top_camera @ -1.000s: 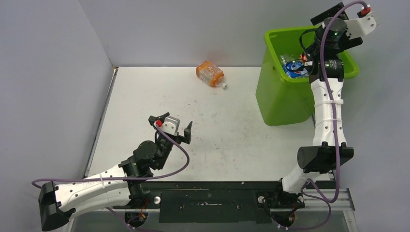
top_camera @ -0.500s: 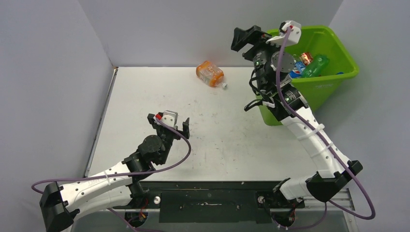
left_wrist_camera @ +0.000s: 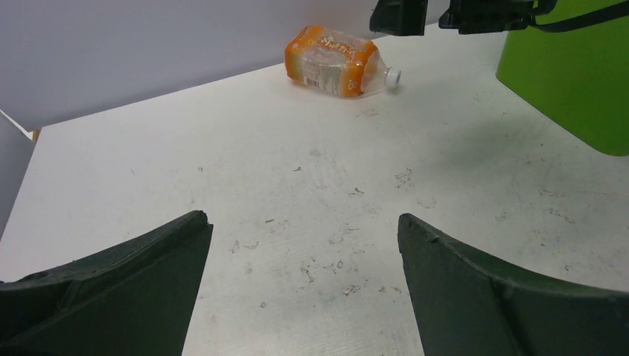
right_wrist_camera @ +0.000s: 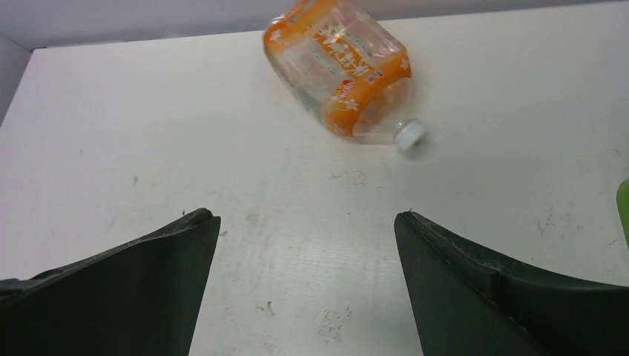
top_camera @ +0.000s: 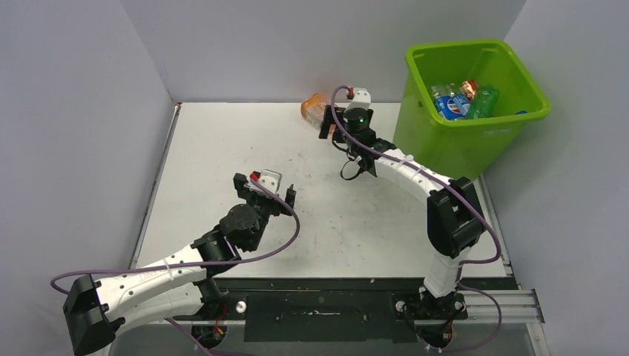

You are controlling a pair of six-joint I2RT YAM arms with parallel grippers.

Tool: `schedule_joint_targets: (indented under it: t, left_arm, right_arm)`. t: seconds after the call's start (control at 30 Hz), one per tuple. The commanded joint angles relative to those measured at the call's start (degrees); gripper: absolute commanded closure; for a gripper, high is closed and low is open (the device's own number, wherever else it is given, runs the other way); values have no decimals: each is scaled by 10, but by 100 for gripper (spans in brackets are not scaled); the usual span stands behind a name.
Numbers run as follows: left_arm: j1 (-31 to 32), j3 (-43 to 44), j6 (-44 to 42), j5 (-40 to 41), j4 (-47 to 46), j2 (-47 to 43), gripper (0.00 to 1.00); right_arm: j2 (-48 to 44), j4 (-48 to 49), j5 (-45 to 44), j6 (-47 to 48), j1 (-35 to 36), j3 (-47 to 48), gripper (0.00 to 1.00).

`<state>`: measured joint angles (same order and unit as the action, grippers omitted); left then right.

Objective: Put the plastic bottles in the bin
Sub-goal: Pick up the plastic bottle from the corner of the board.

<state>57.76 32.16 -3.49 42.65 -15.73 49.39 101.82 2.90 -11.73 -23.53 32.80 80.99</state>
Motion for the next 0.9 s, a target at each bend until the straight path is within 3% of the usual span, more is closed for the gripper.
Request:
schedule_joint_targets:
  t: [0.0,0.2,0.33,0.87]
  left_arm:
    - [3,37,1,-14,18,9,4]
    - [3,68,8,-11,61,51,4]
    - [5,64,12,-24,56,57,4]
    - [3,76,4,-18,66,86,4]
  right_arm:
    - [24,105,67,-73,-85,-33,8]
    - [94,285,141,-194,-146,-119,7]
    - [146,367,156,-228,-160,-119,8]
    - [320,406,204,-248,-168,35,8]
